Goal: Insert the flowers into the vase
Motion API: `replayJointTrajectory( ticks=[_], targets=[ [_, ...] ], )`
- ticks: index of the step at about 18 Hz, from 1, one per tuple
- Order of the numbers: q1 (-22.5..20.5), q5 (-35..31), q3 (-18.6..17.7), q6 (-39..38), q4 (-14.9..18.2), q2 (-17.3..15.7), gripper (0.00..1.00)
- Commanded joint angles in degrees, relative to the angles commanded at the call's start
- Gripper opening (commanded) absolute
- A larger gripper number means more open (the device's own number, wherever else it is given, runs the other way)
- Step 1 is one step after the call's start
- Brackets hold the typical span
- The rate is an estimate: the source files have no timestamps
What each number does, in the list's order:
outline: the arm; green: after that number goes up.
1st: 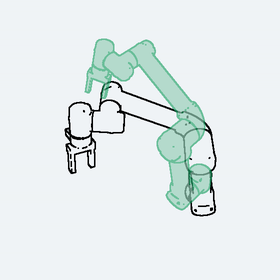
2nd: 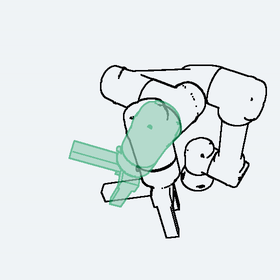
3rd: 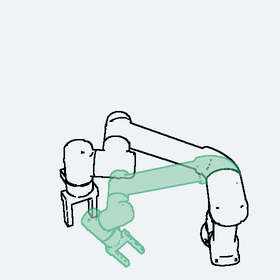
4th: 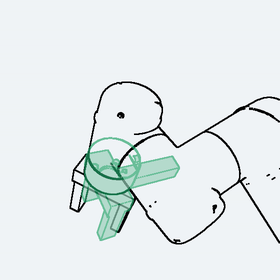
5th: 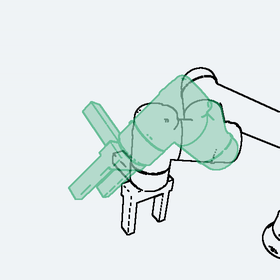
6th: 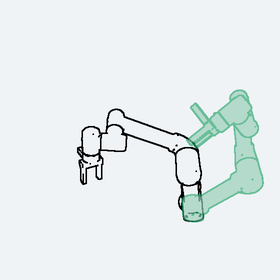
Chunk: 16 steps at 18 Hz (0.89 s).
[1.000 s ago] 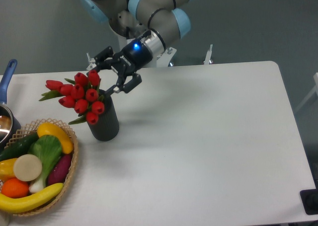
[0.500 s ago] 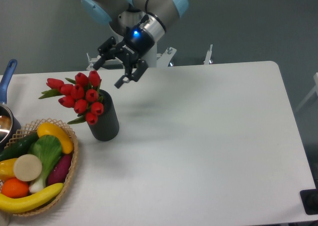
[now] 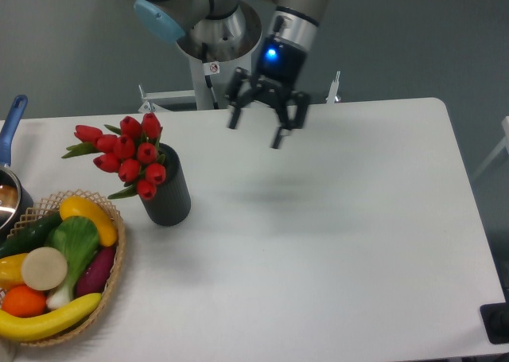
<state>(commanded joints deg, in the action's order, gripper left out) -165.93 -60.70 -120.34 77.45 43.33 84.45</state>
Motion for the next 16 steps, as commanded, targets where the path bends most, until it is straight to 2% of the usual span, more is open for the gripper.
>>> replayJointTrajectory(
  ticks=[3, 8, 11, 14, 16],
  targets=[
    [-1.41, -5.38, 5.10, -3.71, 0.70, 5.18, 1.00],
    [-1.50, -13.71, 11.52, -3.10, 4.83, 14.32, 1.00],
    [-1.41, -17.95, 13.11, -2.83, 4.75, 16.18, 1.00],
    [-1.33, -22.07, 17.23, -2.74, 5.36, 20.57, 1.00],
    [-0.19, -26.12, 20.04, -2.83, 7.19, 21.63, 1.00]
  ],
)
